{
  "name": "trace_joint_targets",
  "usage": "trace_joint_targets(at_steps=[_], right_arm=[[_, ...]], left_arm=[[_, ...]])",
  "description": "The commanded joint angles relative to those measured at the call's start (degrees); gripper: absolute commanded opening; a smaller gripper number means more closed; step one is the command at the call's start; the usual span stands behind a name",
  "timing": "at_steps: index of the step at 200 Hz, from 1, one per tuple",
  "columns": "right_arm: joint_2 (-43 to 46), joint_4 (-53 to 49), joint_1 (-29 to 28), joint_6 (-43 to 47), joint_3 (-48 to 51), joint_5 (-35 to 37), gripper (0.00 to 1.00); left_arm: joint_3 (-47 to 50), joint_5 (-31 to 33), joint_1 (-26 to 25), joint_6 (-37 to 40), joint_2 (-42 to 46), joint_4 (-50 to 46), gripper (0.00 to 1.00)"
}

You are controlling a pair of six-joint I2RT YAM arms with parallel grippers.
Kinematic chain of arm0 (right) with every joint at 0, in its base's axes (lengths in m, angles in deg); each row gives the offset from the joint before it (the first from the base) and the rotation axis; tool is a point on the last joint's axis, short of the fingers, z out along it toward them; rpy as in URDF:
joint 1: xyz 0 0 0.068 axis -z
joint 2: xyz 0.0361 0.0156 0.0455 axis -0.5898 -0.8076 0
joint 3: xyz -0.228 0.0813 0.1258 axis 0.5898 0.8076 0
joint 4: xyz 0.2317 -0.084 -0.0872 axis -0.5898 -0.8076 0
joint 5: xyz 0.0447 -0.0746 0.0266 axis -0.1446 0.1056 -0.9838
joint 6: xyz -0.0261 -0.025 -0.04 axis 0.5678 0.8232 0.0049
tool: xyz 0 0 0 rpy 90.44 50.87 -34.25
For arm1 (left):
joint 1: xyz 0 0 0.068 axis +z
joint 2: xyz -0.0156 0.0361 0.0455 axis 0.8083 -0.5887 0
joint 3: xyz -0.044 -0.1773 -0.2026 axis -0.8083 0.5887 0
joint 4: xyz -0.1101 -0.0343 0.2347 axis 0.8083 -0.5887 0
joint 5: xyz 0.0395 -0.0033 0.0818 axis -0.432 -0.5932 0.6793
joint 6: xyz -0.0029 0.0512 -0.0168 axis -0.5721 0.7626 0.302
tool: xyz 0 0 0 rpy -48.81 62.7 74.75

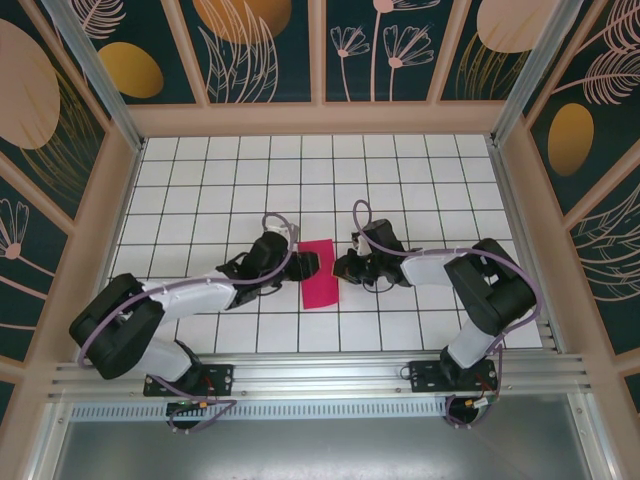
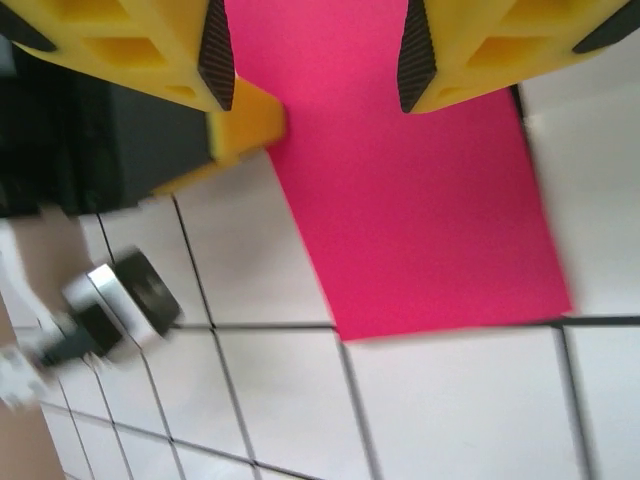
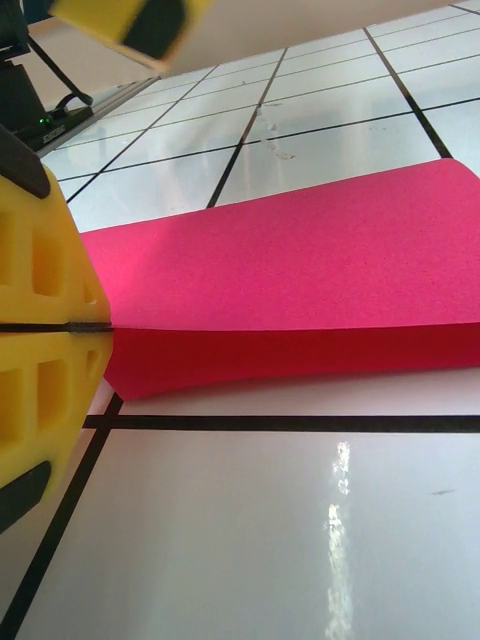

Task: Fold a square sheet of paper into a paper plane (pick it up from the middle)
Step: Third fold the triangle at the center of the table.

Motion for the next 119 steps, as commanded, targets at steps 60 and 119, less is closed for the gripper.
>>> trace_joint_targets(at_steps=[60, 119], right_arm=[[-1.14, -0.92, 0.31, -0.7, -1.92, -1.4, 0.11], [-0.92, -1.8, 0.22, -0.23, -2.3, -1.38, 0.12]], left_arm=[[-4.12, 16.12, -18.01, 13.13, -2.43, -10.66, 0.58], [-10.01, 26.26, -24.3, 14.29, -11.39, -14.93, 0.65]])
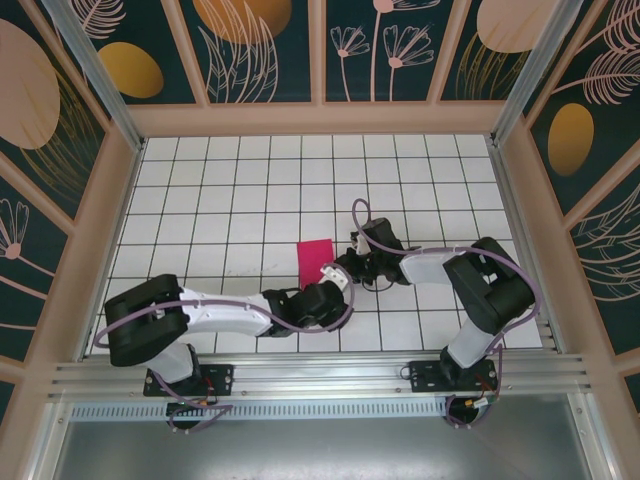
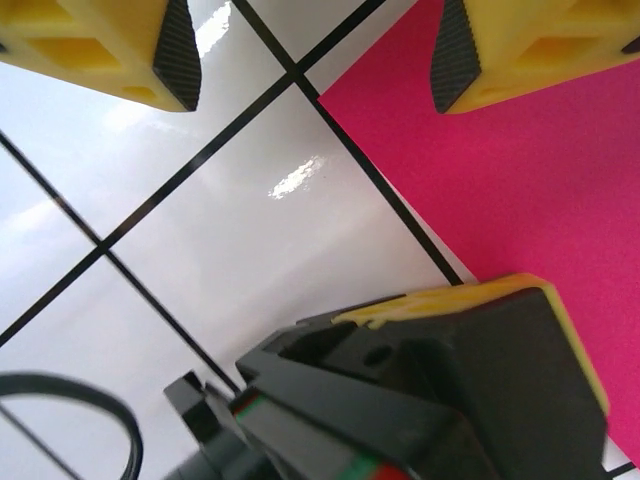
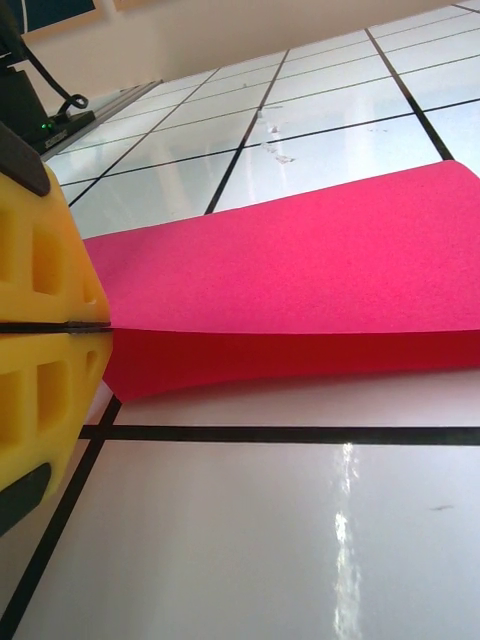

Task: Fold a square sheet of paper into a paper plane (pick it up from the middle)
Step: Third fold the triangle at the center of the table.

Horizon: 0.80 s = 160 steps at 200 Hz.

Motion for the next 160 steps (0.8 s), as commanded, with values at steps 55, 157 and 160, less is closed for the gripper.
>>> trace_joint_targets(at_steps=[55, 157, 160], right_arm=[[-0.48, -1.32, 0.22, 0.28, -1.32, -0.5, 0.12], [-0.38, -2.46, 0.34, 1.11, -1.34, 0.44, 0.12], [-0.34, -2.51, 0.3, 1.24, -1.39, 0.53, 0.12]], left_arm=[[-3.83, 9.53, -0.78, 1.35, -4.41, -4.32, 0.53], [-0.86, 10.44, -0.76, 1.91, 0.08, -3.27, 0.03], [-0.79, 10.39, -0.75, 1.84, 0.16, -3.31, 0.0]])
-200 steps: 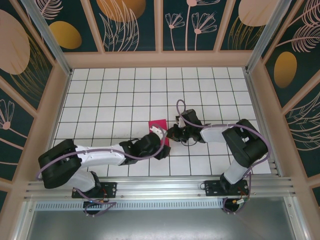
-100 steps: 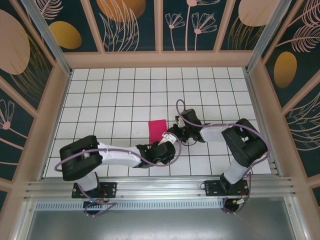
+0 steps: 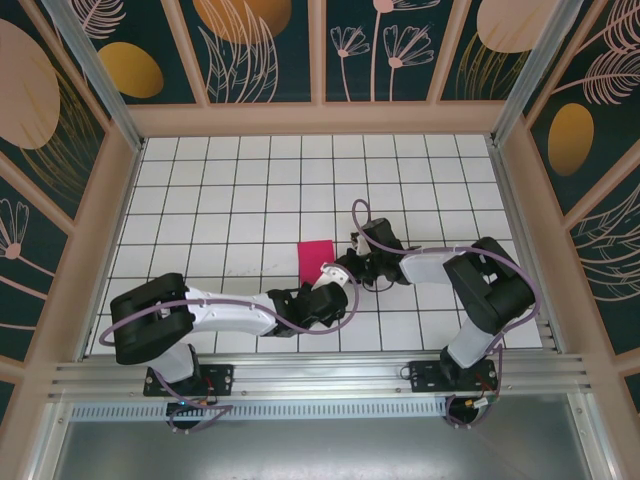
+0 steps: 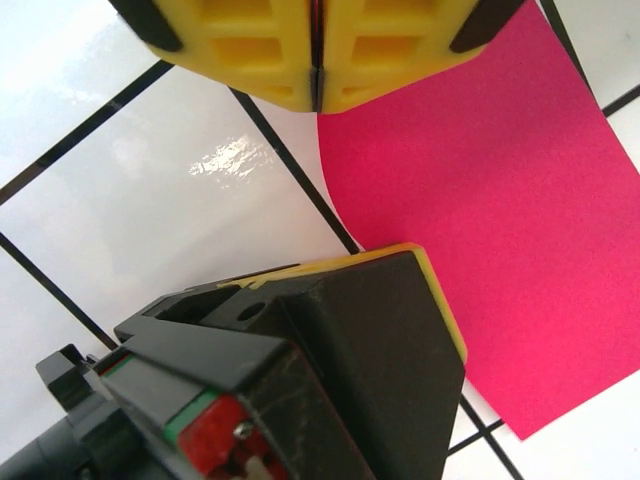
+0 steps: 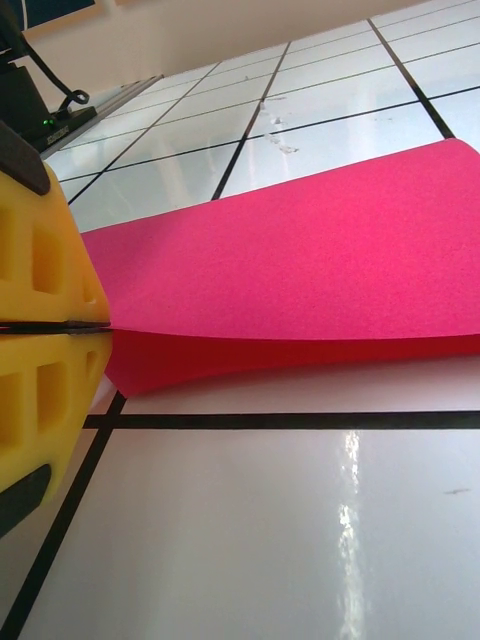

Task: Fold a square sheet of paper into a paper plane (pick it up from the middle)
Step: Third fold the triangle at the center of the table.

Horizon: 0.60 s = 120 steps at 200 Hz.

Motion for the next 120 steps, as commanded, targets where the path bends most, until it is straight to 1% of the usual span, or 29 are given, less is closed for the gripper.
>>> trace_joint_targets(at_steps=[1, 46, 68, 89, 98, 120], right_arm=[[-0.37, -1.41, 0.34, 1.0, -1.26, 0.45, 0.12], [-0.06, -1.09, 0.34, 1.06, -1.14, 0.31, 0.13], [1.86, -1.17, 0.53, 1.3, -1.02, 1.07, 0.18], [4.52, -4.34, 1.7, 2.82, -1.8, 3.12, 0.23], [5.46, -5.22, 2.4, 3.13, -1.67, 4.14, 0.27], [6.08, -4.03, 2.84, 3.09, -1.72, 3.76, 0.27]], left_arm=[[0.78, 1.56, -0.24, 0.06, 1.24, -0.49, 0.0], [0.87, 1.65, -0.25, 0.11, 1.78, -0.21, 0.0], [1.84, 0.9, -0.25, 0.35, 2.49, 0.84, 0.0], [3.41, 0.72, -0.08, 0.0, 3.88, 2.01, 0.0], [3.85, 0.21, -0.05, -0.04, 4.25, 2.42, 0.0], [4.88, -0.34, 0.09, -0.46, 5.04, 3.31, 0.0]])
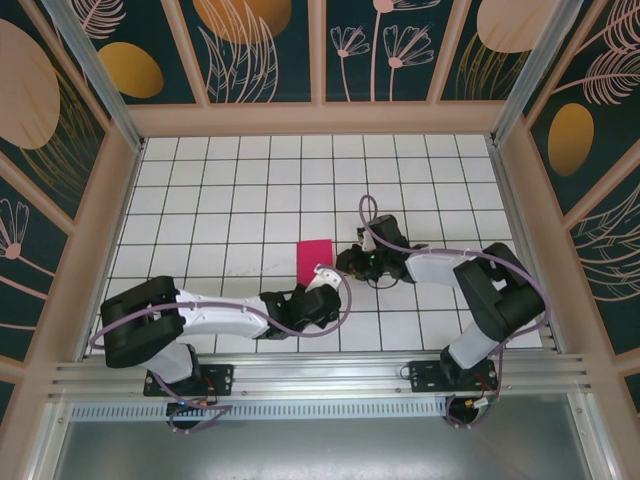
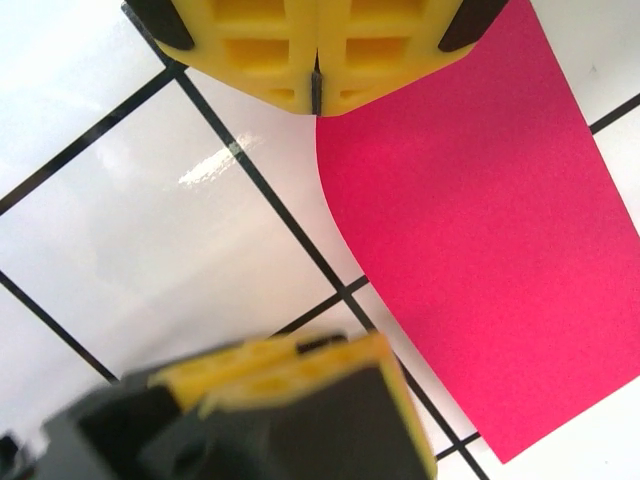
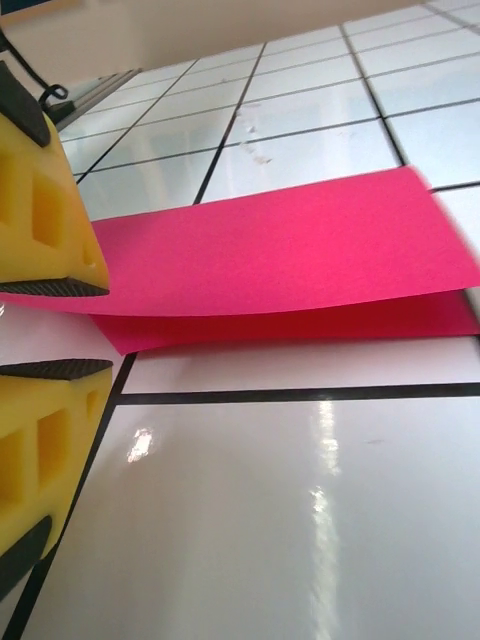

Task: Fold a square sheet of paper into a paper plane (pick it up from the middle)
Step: Third fold the triangle at the center of the table.

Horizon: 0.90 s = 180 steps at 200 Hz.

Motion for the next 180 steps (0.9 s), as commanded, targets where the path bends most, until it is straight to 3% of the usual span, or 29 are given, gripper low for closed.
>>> trace_joint_targets(at_steps=[1, 35, 104, 180], right_arm=[[1.95, -0.85, 0.63, 1.4, -1.7, 1.21, 0.27], [-2.8, 3.44, 0.63, 0.79, -4.73, -3.66, 0.14], [-13.55, -2.0, -1.47, 5.86, -14.1, -3.7, 0.14], [-18.45, -10.0, -1.74, 12.92, -17.84, -2.63, 0.14]], left_arm=[[1.49, -0.72, 0.07, -0.38, 1.87, 2.61, 0.0], [1.86, -2.23, 0.54, -0.57, 2.6, 3.85, 0.0], [2.26, -5.39, 2.62, 0.39, 3.0, 4.01, 0.0], [3.71, -14.63, 8.57, 1.76, 4.51, 5.98, 0.0]])
